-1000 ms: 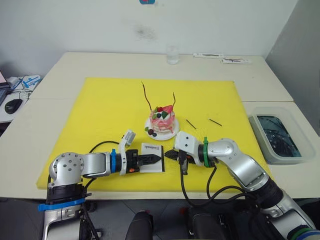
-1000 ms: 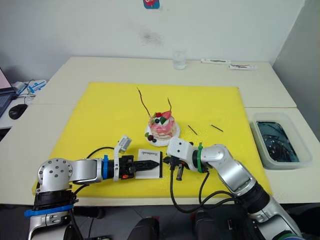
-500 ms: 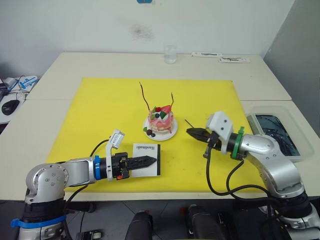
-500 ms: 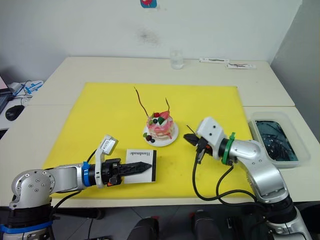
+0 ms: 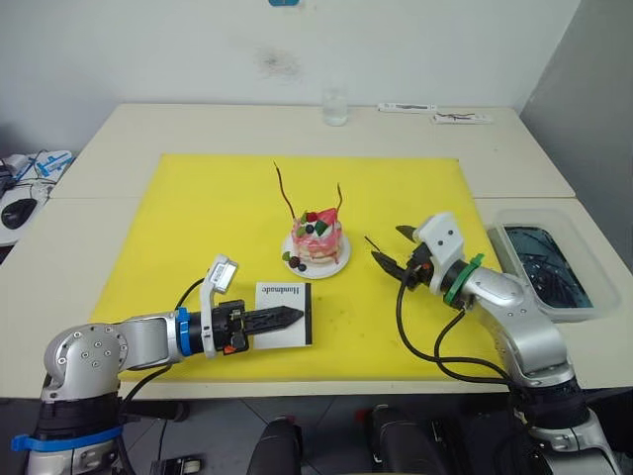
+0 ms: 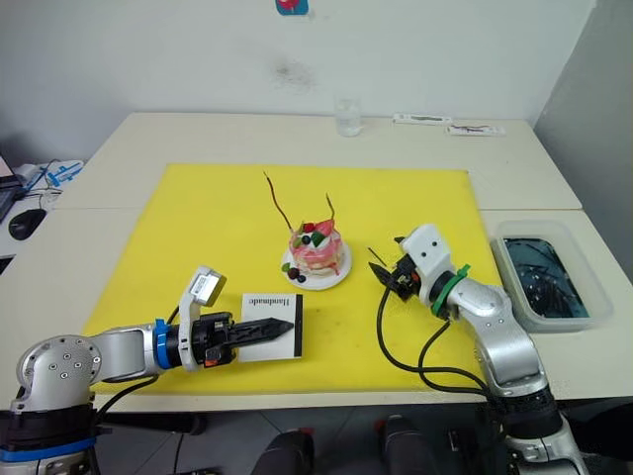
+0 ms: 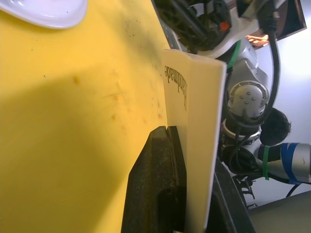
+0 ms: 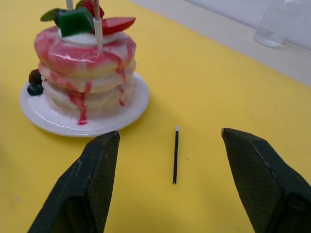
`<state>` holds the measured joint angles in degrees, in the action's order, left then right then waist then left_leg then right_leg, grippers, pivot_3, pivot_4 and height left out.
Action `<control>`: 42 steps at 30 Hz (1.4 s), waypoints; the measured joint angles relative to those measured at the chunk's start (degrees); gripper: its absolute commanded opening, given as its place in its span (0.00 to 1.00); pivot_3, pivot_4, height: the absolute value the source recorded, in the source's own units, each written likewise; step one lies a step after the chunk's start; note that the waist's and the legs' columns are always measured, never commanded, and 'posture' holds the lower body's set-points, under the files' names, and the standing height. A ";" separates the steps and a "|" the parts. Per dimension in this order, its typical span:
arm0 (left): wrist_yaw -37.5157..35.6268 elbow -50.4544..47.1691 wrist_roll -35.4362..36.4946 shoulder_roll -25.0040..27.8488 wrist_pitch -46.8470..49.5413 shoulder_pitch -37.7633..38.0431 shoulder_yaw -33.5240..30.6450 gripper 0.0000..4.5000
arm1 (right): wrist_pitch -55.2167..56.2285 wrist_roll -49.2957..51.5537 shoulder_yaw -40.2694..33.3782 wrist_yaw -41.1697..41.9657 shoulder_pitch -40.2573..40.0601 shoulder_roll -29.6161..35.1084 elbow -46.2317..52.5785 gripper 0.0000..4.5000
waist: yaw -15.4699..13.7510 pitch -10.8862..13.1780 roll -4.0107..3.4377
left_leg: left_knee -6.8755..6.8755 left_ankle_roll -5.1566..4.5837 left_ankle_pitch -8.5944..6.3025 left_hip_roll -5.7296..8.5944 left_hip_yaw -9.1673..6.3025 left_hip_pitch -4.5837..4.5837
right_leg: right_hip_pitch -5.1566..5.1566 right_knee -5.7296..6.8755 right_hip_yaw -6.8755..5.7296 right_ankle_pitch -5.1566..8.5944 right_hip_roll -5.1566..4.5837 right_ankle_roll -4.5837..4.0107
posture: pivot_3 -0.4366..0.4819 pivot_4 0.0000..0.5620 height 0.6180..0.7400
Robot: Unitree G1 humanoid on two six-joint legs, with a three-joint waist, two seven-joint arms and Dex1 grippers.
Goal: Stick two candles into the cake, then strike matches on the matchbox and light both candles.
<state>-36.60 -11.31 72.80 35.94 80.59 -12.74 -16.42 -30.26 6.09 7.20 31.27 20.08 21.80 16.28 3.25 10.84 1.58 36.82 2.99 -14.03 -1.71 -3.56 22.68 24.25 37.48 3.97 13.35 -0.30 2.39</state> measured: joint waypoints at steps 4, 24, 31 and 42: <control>1.37 -0.03 1.07 -0.34 -0.01 -1.09 0.10 0.00 | 1.38 -1.30 1.04 -2.20 4.88 -3.03 -7.93 0.73 | 0.02 0.00 0.00 | 0.01 0.00 0.00 0.00 -0.01 -0.01 | 0.00 0.02 0.00 -0.02 0.01 0.03 | 0.48 0.27 1.00; 5.83 -0.44 6.03 -0.70 -1.05 -1.09 0.34 0.00 | 12.92 -3.72 1.95 -5.23 9.72 -8.75 -28.03 0.73 | 0.04 0.00 -0.01 | 0.00 -0.01 0.00 0.00 0.00 0.04 | -0.02 -0.06 0.00 -0.21 0.01 0.35 | 0.48 0.27 1.00; 5.65 -0.43 6.02 -0.29 -1.24 -0.73 0.41 0.00 | 10.16 -3.25 1.27 -6.45 10.29 -10.00 -28.44 0.29 | 0.04 0.00 -0.01 | 0.02 -0.01 0.00 0.00 -0.02 0.02 | -0.06 -0.06 0.00 -0.21 0.01 0.34 | 0.48 0.27 1.00; 4.56 -0.43 5.86 0.36 -2.19 0.44 0.86 0.00 | 4.42 -3.29 1.05 -8.37 10.20 -10.28 -25.19 0.00 | 0.00 0.00 -0.01 | 0.05 -0.01 0.00 0.00 -0.02 0.02 | -0.08 -0.08 0.00 -0.14 0.01 0.22 | 0.48 0.27 1.00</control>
<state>-32.04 -11.75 78.66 36.30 78.40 -12.30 -15.56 -25.84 2.81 8.25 22.91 30.29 11.52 -8.91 3.26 10.84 1.57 36.87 2.99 -14.02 -1.71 -3.57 22.70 24.18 37.40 3.98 13.21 -0.29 2.61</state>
